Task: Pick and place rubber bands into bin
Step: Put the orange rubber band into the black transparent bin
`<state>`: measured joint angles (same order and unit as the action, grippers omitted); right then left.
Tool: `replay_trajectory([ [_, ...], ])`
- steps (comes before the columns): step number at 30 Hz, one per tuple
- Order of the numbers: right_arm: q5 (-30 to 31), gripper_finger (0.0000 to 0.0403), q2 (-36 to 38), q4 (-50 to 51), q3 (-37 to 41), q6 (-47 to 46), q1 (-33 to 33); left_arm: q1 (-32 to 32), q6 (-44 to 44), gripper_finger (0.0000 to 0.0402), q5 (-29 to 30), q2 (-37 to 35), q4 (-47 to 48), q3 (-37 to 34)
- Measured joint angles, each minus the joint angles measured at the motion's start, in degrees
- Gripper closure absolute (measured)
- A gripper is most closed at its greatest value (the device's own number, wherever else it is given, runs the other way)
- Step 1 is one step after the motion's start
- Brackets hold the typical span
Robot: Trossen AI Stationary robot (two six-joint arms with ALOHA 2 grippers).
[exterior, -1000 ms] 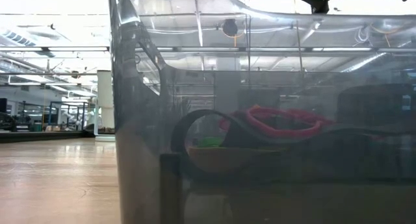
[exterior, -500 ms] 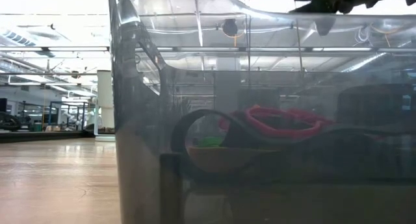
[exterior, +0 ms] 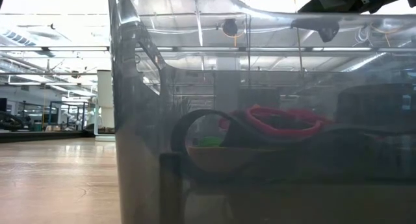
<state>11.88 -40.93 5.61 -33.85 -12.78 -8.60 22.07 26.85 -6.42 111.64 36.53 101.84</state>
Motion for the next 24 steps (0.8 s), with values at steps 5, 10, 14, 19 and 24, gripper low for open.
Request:
replay_trajectory([
  [5, -0.02, 0.0232, 0.0, 0.02, 0.0, 0.0, 0.01, 0.1, 6.09, 0.0397, -0.84, 7.97, -0.04, 0.0],
  [10, -0.02, 0.0235, 0.0, 0.04, 0.0, 0.0, 0.0, 0.09, 7.43, 0.0399, -1.85, 12.13, -0.16, -0.02],
  [14, -0.02, 0.0234, 0.0, 0.07, 0.0, -0.02, 0.0, 0.08, 8.39, 0.0385, -1.56, 13.15, -0.11, -0.02],
  [19, -0.07, 0.023, 0.0, 0.46, 0.0, -0.23, 0.0, -0.23, 10.74, 0.0362, -1.23, 13.02, -0.41, -0.01],
  [24, -0.15, 0.023, 0.0, 0.62, 0.0, -0.24, 0.0, -0.32, 11.02, 0.0349, -1.21, 13.02, -0.39, -0.01],
])
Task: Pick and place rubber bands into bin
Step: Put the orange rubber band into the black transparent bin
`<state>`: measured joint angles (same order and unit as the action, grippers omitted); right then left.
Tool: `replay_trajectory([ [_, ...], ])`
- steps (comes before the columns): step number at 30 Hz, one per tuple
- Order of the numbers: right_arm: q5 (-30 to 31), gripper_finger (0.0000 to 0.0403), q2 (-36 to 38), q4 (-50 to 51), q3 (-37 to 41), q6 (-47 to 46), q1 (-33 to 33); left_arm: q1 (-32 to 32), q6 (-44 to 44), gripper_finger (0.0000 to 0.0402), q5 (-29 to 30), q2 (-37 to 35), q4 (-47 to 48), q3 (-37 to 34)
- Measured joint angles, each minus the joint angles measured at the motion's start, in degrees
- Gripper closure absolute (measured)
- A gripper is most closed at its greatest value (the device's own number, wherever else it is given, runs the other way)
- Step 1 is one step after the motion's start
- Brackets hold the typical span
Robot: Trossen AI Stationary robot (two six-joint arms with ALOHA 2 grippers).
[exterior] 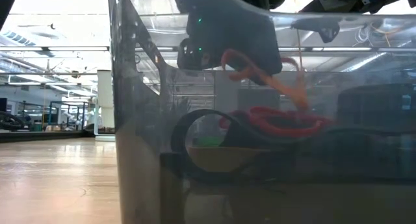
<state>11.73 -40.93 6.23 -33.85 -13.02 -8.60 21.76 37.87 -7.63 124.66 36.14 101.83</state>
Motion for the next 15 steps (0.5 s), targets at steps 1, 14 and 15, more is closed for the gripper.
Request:
replay_trajectory([
  [1, 0.0, 0.023, 0.0, 0.06, 0.0, 0.0, 0.0, 0.02, 0.05, 0.0345, -0.01, 0.0, 0.04, 0.0],
  [14, -0.02, 0.0229, 0.0, 0.1, 0.0, -0.02, -0.02, -0.62, -0.33, 0.0224, -2.09, -1.19, 0.24, -0.01],
  [15, -0.02, 0.0229, 0.0, 0.07, 0.0, -0.02, -0.02, -0.89, -0.5, 0.0218, -2.69, -2.16, 0.05, -0.01],
])
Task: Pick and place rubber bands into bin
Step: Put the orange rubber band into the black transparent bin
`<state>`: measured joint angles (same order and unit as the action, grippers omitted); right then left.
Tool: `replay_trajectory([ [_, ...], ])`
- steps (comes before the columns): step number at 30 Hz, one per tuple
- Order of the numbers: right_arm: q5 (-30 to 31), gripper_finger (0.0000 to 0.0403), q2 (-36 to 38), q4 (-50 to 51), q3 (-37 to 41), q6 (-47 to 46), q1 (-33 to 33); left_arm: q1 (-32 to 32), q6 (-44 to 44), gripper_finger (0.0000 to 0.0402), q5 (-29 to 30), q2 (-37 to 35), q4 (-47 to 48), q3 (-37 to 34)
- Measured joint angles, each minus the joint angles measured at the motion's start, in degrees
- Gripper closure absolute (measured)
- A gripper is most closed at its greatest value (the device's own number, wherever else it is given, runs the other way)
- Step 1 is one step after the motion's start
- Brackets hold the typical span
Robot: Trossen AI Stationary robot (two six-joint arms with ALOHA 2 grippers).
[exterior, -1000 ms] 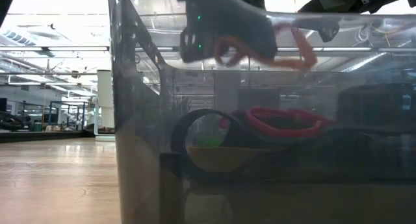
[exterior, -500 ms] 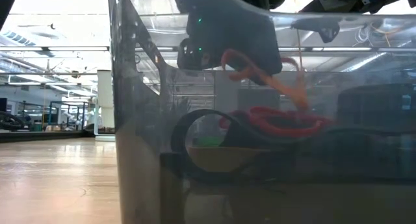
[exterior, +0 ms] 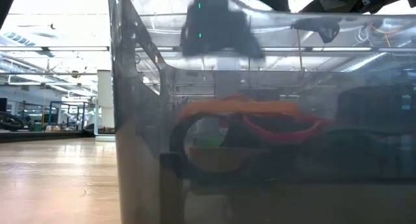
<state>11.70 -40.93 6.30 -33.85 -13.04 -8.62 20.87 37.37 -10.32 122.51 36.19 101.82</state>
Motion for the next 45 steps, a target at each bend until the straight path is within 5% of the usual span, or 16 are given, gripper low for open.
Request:
replay_trajectory([
  [7, -0.02, 0.0231, 0.0, -0.03, 0.0, 0.0, 0.0, -2.03, -6.46, 0.0197, 1.04, -9.94, -0.05, 0.02],
  [13, -0.02, 0.0229, 0.0, -0.82, 0.04, -0.01, 0.0, -3.71, -17.25, 0.0203, 7.71, -20.91, 0.29, 0.07],
  [24, 5.21, 0.0232, -0.29, -6.3, -0.03, 0.36, 0.03, -10.11, -33.37, 0.0202, 5.73, -40.55, 5.16, -2.77],
  [32, 9.18, 0.0232, -7.57, -6.12, -8.82, 7.21, 2.2, -16.73, -34.52, 0.0199, 5.35, -57.28, 0.99, -20.54],
  [41, 9.11, 0.0232, -27.25, 16.11, -23.75, 0.67, 10.9, -20.67, -31.18, 0.0199, 5.39, -76.15, -13.99, -46.97],
  [45, 8.43, 0.0232, -34.42, 17.92, -25.42, 0.48, 13.97, -21.19, -30.01, 0.0199, 5.38, -80.71, -17.26, -54.54],
])
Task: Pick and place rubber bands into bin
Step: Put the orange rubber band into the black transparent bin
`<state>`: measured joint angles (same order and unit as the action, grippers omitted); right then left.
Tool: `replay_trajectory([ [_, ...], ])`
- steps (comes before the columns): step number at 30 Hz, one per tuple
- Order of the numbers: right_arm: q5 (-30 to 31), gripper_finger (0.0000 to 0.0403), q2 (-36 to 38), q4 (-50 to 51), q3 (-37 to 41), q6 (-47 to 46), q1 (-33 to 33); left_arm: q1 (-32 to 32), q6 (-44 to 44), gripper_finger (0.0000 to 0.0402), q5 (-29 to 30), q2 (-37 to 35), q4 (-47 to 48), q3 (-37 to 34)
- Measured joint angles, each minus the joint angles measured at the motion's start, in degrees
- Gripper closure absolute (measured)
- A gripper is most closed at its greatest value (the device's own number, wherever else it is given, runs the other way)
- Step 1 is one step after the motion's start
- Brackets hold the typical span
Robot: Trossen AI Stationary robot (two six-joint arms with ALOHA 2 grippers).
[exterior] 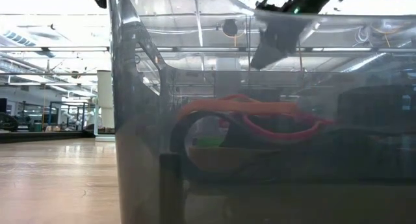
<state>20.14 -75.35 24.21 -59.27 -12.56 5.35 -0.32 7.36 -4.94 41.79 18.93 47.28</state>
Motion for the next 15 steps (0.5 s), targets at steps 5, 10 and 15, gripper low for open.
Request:
replay_trajectory([
  [5, -0.91, 0.0232, -5.64, -3.69, -0.02, 4.39, 1.08, -0.63, 2.01, 0.0199, 0.05, -1.78, -0.23, -4.59],
  [10, -0.94, 0.0232, -10.81, -5.46, -0.04, 8.87, 1.04, -0.74, 2.0, 0.0199, 0.41, -1.6, -0.46, -7.03],
  [15, -0.94, 0.0231, -14.64, -6.94, -0.04, 9.23, 0.19, -0.74, 1.91, 0.0199, 0.49, -1.57, -0.6, -8.23],
])
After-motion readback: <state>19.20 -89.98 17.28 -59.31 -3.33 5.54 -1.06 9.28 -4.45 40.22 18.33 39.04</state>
